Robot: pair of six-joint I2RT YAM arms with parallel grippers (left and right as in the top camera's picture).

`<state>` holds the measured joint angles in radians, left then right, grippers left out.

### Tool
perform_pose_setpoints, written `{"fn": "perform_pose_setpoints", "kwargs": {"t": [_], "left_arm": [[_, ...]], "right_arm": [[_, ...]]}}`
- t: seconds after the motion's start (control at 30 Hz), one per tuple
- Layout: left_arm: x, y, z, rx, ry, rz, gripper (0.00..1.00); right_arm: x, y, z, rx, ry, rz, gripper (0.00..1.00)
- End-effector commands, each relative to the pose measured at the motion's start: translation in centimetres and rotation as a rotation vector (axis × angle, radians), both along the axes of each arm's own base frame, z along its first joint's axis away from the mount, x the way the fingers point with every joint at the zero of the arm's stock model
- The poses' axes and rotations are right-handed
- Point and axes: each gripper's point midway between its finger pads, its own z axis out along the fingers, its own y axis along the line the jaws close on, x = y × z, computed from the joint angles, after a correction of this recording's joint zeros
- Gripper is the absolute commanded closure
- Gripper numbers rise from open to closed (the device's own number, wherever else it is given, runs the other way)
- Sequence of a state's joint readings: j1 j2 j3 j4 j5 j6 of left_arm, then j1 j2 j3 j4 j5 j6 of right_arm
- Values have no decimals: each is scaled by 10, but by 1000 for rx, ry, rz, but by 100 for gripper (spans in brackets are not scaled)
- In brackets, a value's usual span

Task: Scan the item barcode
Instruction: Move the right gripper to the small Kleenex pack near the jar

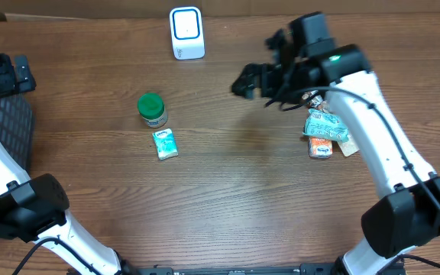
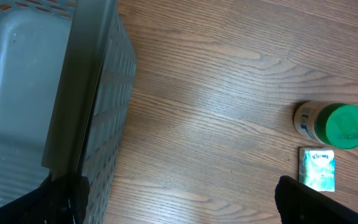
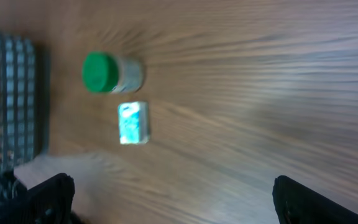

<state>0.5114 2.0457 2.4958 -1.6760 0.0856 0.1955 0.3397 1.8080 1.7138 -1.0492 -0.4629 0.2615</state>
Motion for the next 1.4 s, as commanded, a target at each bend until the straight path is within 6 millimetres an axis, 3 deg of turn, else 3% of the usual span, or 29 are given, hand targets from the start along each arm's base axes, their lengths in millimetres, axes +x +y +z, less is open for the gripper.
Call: {"fn": "perform_pose_setpoints", "kwargs": {"t": [0.0, 0.2, 0.37, 0.47, 0.53, 0.73, 1.07, 1.37], "left_arm": [[-3, 1, 15, 30, -37, -15, 0], [-3, 1, 15, 30, -37, -15, 1], [-3, 1, 15, 30, -37, -15, 1], [-3, 1, 15, 30, -37, -15, 0], [-3, 1, 15, 30, -37, -15, 0], [-3, 1, 15, 30, -37, -15, 0], [-3, 1, 15, 30, -37, -15, 1], [-3, 1, 15, 30, -37, -15, 1]], "right_arm": [[-8, 27, -10, -14, 6, 33, 0], [-28, 87, -31, -6, 16, 140, 0], [-42, 128, -63, -13, 66, 173, 2], [-48, 146, -86, -24, 99, 173, 8], [-47, 154, -102, -40, 110, 157, 19], [-44, 171, -135, -59, 126, 124, 55], [-44, 176, -166, -85, 153, 109, 58], [-49, 175, -195, -113, 214, 96, 67]]}}
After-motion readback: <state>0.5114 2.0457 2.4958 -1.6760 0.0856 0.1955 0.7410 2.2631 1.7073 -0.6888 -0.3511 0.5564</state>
